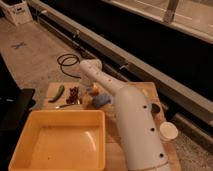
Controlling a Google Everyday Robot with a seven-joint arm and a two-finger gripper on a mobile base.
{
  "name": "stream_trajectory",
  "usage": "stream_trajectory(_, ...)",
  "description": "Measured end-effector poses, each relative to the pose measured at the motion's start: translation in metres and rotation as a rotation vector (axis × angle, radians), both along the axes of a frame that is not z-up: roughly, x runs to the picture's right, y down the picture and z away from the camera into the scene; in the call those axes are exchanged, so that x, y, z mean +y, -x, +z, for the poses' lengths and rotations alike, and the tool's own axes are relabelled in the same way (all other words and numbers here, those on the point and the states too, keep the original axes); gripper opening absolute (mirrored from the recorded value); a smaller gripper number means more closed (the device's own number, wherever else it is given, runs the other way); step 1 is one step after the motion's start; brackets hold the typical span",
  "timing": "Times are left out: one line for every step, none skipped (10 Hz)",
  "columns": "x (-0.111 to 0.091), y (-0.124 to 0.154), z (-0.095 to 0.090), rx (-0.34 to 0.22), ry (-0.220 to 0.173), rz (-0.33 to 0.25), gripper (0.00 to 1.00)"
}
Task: Place fork in metal cup
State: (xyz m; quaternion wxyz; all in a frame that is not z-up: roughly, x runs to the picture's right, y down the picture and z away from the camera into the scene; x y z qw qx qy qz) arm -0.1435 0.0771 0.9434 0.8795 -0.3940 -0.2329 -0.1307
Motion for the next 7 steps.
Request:
stream_trajectory(0.0021,0.0005,0.0006,0.0,0.001,-0.005,0.53)
stream_trajectory(0.0048,0.0023,0.0008,-0.003,-0.001,-0.013,0.4)
stream_trajectory(0.0062,0.0044,0.001,-0.007,-0.003,-0.019,0.31)
stream_trajectory(0.0067,0.0059,0.001,-0.011,-0.005,-0.022,0.22)
stream_trajectory(0.0073,0.007,0.0012,-0.015,-0.008,-0.026,0.12)
stream_trajectory(0.0077,0.0091,0.0014,-0.021,-0.014,-0.027,0.03)
stream_trajectory(0.0082,0.0098,0.001,-0.023,-0.017,-0.03,0.0)
